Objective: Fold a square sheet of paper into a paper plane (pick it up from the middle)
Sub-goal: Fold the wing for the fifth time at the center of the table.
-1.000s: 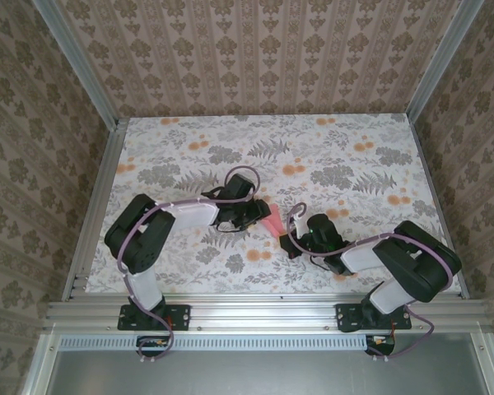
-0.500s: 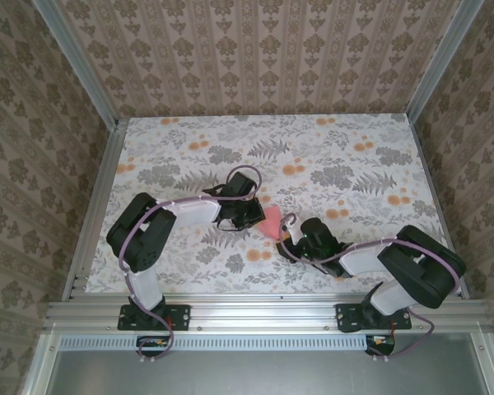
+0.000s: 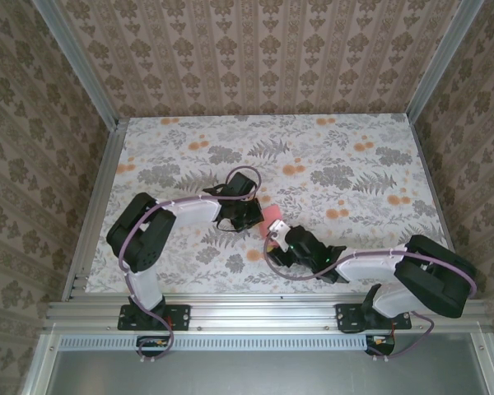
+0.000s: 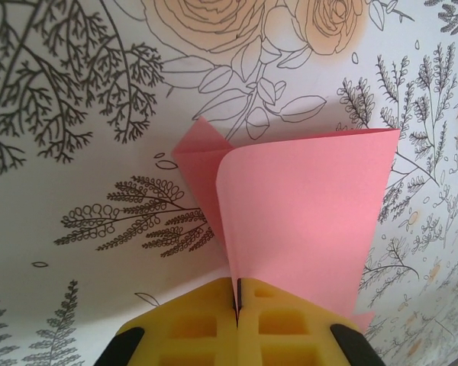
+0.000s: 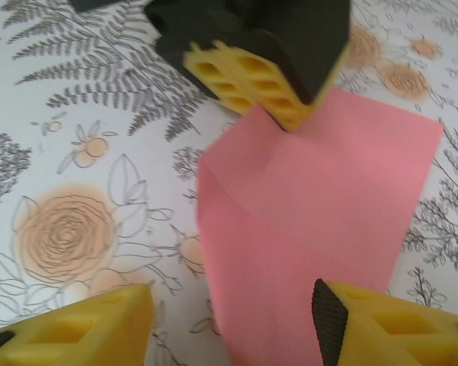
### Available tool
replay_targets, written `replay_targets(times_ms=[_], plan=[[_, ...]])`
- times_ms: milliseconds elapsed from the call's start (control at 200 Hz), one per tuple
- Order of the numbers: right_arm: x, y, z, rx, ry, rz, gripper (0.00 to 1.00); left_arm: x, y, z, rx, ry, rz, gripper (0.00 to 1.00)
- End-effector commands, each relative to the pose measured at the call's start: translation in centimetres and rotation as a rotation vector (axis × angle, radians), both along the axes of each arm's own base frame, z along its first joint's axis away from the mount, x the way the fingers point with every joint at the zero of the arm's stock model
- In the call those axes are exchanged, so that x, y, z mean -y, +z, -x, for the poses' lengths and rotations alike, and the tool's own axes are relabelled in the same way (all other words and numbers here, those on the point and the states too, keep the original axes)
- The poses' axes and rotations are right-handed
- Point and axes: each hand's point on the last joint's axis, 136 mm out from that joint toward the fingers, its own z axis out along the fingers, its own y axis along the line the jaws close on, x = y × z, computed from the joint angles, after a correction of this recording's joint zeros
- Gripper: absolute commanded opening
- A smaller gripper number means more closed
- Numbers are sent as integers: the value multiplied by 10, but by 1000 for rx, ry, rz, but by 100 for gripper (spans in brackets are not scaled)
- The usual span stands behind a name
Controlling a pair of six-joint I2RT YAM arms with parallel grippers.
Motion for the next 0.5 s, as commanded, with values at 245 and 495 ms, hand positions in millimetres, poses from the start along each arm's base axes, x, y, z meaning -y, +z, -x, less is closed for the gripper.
replay_targets(times_ms=[245,495], plan=[[1,-11,-20,96,-76,231,61,-3,18,-1,3,28,37,0],[6,-9,-26,136,-125,241,52,-6,17,-1,-3,32,33,0]])
